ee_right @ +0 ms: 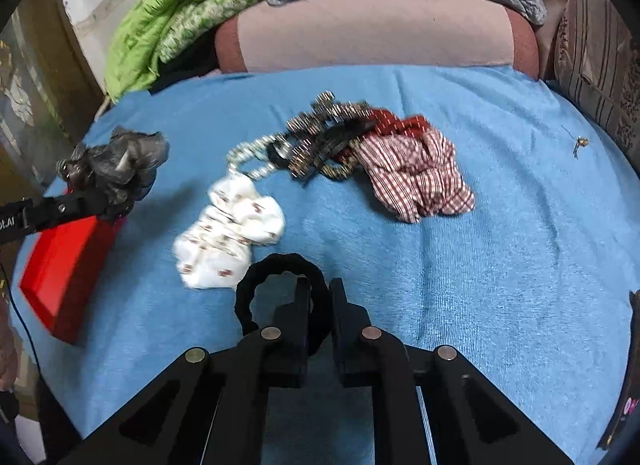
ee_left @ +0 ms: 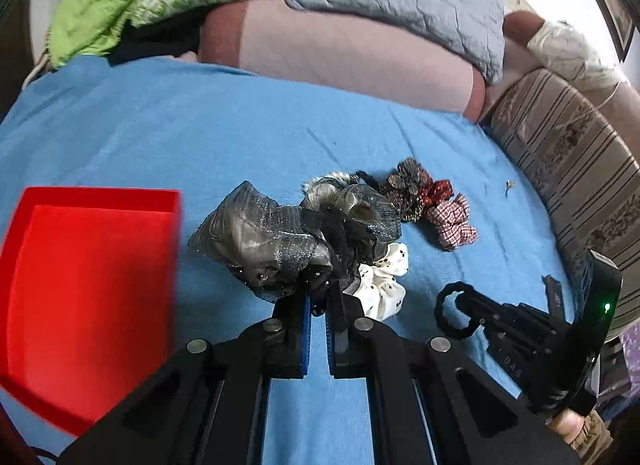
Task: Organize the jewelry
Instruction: 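Carry both items over the red tray and open both grippers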
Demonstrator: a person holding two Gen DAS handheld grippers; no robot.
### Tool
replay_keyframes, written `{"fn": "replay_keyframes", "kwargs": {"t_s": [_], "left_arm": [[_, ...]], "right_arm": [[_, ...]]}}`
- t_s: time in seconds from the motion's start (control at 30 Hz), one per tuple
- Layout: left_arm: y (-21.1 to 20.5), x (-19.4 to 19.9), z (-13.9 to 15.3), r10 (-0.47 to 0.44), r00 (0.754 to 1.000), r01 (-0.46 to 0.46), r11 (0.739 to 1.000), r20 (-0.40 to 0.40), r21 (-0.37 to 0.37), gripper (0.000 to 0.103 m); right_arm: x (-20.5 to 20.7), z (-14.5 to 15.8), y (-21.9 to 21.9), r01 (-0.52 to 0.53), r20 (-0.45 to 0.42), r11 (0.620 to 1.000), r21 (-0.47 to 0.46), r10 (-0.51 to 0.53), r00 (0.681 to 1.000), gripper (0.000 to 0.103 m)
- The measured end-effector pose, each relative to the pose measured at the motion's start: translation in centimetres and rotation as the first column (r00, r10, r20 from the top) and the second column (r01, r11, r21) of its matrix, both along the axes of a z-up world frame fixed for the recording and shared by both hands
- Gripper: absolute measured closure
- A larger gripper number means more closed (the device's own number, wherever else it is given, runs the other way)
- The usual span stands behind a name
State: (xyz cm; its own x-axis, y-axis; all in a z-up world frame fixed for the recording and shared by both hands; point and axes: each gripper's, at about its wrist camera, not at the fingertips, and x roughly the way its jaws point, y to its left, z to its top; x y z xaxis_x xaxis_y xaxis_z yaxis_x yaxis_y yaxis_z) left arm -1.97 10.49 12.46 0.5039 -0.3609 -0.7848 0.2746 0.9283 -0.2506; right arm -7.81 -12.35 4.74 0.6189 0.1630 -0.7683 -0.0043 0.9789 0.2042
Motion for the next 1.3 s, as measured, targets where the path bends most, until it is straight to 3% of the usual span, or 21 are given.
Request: {"fn": "replay_keyframes", "kwargs": {"t_s": [0.27, 0.57, 0.67, 0.97, 1.2, 1.3], "left_arm": [[7.7, -1.8, 2.0, 0.125, 0.99, -0.132, 0.983, 0.062, 0.127, 0.097], [17.0, 0.9, -0.9, 0.264, 0.964, -0.263, 0.945, 0.021, 0.193, 0.097], [18.9, 2.5, -2.3, 0.292, 0.956, -0.287, 0.934, 0.005, 0.212, 0.097], [22.1, 7.4, -5.8, 0.334, 0.941, -0.315, 0.925, -0.059, 0.211, 0.096], [23.2, 9.0, -6.5, 0.341, 0.938, -0.326, 0.929, -0.059, 0.177, 0.091], [23.3, 8.8, -6.4, 0.341, 0.938, -0.329, 0.931, -0.056, 0.159, 0.078]], "right_arm": [[-0.7, 4.2, 3.1, -0.079, 0.049, 0.995, 0.054, 0.076, 0.996, 0.093], [3.8, 5.8, 11.7, -0.234, 0.007, 0.959, 0.162, 0.236, 0.972, 0.093], [6.2, 5.7, 15.4, -0.279, -0.012, 0.942, 0.185, 0.286, 0.958, 0.093], [12.4, 3.7, 26.2, -0.385, -0.061, 0.916, 0.117, 0.393, 0.917, 0.092], [15.5, 0.6, 29.5, -0.389, -0.118, 0.915, 0.104, 0.399, 0.909, 0.092], [16.1, -0.3, 29.9, -0.382, -0.132, 0.918, 0.105, 0.394, 0.91, 0.091]]}}
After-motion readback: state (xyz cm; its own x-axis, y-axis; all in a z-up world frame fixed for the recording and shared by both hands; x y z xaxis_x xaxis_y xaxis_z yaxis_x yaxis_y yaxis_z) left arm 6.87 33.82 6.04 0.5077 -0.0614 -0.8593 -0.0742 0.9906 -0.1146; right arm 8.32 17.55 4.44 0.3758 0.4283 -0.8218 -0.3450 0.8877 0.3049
